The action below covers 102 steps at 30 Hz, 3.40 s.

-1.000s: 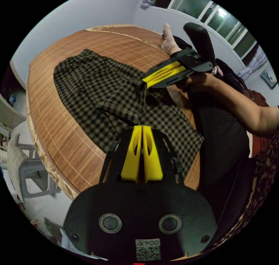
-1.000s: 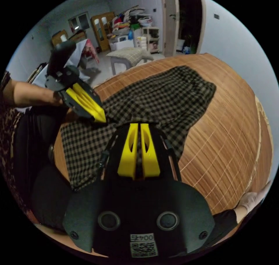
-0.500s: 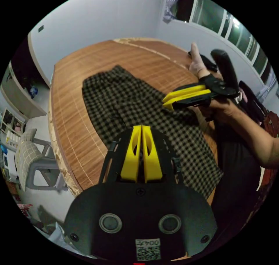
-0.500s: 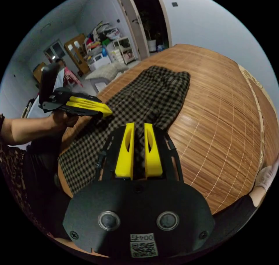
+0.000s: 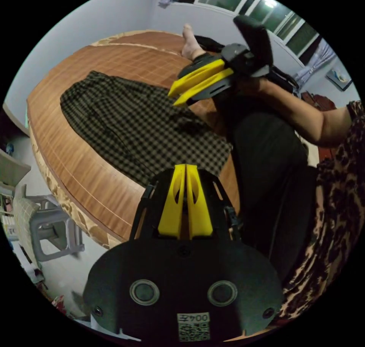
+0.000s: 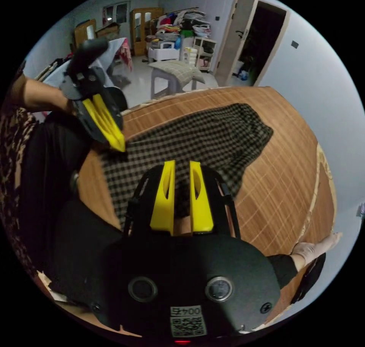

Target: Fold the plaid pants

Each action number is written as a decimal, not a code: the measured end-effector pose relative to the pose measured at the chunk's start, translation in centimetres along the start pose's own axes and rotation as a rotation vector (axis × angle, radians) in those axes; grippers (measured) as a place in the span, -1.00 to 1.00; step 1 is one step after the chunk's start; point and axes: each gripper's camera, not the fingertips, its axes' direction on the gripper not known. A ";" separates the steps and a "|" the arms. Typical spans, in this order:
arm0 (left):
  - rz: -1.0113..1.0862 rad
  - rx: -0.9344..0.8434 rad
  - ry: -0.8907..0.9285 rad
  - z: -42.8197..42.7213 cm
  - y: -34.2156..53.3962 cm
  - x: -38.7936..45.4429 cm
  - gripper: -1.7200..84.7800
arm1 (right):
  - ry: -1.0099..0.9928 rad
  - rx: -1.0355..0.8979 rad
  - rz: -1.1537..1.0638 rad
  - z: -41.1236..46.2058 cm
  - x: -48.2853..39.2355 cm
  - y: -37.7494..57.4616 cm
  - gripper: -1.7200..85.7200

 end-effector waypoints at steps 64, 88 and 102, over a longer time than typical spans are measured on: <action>0.103 -0.052 0.113 -13.8 3.8 6.1 -0.92 | 0.115 -0.234 -0.192 -12.0 -26.0 -12.3 -0.87; -0.041 -0.210 0.103 -13.7 -14.4 -18.4 -0.92 | -0.092 -0.419 -0.087 -3.7 7.1 -25.1 -0.87; -0.308 -0.077 0.046 -6.9 -15.0 -28.7 -0.82 | 0.020 -0.353 0.367 3.4 23.9 -20.1 -0.78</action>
